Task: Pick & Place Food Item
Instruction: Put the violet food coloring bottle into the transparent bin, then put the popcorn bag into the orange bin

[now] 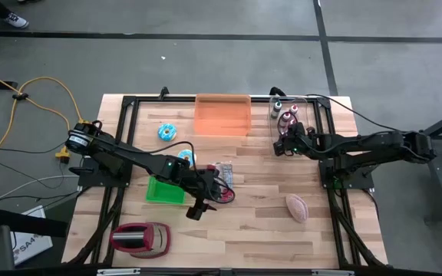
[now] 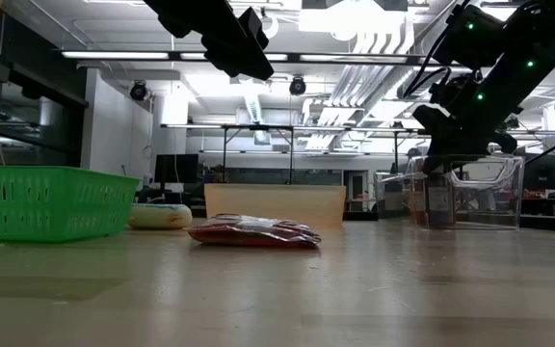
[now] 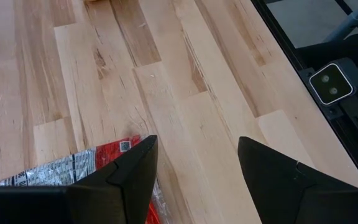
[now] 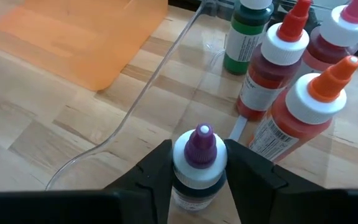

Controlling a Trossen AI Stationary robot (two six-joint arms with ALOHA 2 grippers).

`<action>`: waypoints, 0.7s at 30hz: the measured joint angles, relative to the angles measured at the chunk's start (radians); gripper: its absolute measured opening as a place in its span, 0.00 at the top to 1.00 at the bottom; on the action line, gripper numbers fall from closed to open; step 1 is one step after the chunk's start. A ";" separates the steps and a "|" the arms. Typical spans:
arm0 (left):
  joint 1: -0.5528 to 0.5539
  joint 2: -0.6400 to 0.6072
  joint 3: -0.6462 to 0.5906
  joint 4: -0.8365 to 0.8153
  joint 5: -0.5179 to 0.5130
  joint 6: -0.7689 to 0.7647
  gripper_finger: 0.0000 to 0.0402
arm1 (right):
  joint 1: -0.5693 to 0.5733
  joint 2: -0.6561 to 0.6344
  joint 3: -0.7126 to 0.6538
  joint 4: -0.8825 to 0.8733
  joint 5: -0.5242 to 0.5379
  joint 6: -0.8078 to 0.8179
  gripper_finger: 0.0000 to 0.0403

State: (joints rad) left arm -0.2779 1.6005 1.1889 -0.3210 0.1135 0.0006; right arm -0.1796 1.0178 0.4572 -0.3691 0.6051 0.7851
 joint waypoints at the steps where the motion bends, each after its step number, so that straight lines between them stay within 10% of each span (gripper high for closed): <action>1: 0.000 0.000 0.000 0.000 0.000 0.000 0.47 | 0.000 0.000 0.000 0.000 0.000 -0.001 0.66; 21: 0.000 0.000 0.000 0.000 -0.001 0.000 0.47 | 0.000 -0.004 0.000 0.001 -0.007 -0.004 0.49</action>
State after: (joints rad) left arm -0.2779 1.6005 1.1889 -0.3214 0.1123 0.0006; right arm -0.1799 1.0142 0.4572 -0.3678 0.5976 0.7814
